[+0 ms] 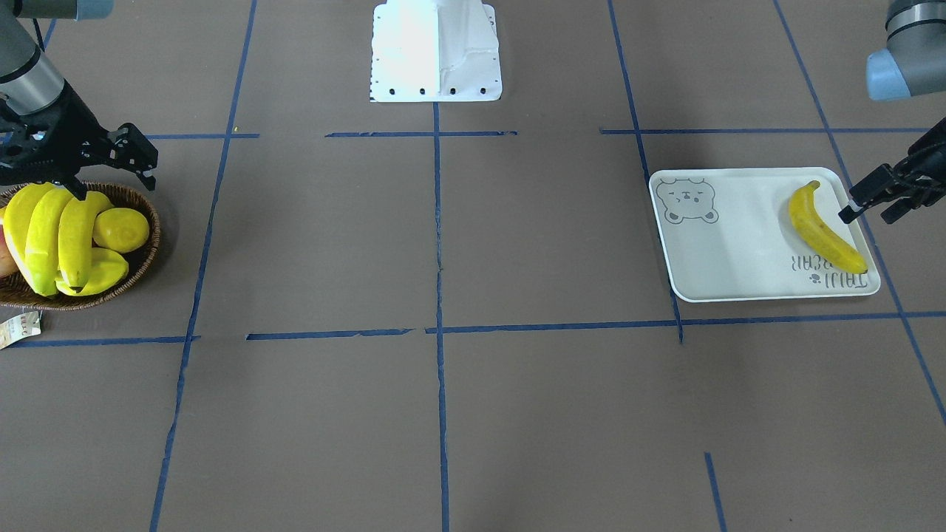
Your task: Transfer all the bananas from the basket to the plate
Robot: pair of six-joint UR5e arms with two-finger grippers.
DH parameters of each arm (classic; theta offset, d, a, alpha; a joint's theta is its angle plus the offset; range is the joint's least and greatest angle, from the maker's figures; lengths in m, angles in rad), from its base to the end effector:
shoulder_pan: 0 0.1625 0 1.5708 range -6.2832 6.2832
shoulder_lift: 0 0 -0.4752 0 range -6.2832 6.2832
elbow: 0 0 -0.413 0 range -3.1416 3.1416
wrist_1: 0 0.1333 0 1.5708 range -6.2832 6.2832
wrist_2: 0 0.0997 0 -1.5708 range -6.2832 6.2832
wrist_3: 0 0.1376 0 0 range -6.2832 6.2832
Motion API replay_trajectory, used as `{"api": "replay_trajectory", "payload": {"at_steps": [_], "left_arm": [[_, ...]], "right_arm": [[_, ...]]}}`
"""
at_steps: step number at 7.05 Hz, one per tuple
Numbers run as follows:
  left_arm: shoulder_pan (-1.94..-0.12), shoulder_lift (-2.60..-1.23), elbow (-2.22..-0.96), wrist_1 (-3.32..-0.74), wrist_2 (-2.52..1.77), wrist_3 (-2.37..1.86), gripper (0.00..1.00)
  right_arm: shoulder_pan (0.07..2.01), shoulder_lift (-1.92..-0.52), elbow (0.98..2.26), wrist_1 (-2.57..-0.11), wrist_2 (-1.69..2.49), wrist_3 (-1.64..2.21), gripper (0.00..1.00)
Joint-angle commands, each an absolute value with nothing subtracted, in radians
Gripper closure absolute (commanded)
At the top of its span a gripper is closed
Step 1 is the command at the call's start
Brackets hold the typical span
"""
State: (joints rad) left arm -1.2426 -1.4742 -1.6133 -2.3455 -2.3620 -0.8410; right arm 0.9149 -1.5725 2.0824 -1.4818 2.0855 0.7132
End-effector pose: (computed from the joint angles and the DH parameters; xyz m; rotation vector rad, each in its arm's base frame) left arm 0.1293 -0.4898 0.6647 0.1512 1.0045 -0.1832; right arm -0.2588 -0.4438 0.4788 0.1379 -0.7564 -0.0996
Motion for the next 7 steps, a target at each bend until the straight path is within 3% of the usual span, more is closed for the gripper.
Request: {"api": "replay_trajectory", "payload": {"at_steps": [1,6,7], "left_arm": [[-1.243,-1.479,-1.615,-2.345,-2.361,-0.842,0.0],[-1.241,-1.479,-1.615,-2.345,-2.361,-0.842,0.0],[-1.241,-1.479,-1.615,-2.345,-2.361,-0.842,0.0]], "right_arm": [[0.92,-1.574,2.037,-1.492,2.054,0.664,0.01],[0.884,-1.6,1.999,-1.496,1.936,0.664,0.02],[0.864,-1.591,1.994,-1.532,1.918,0.664,0.09]]}}
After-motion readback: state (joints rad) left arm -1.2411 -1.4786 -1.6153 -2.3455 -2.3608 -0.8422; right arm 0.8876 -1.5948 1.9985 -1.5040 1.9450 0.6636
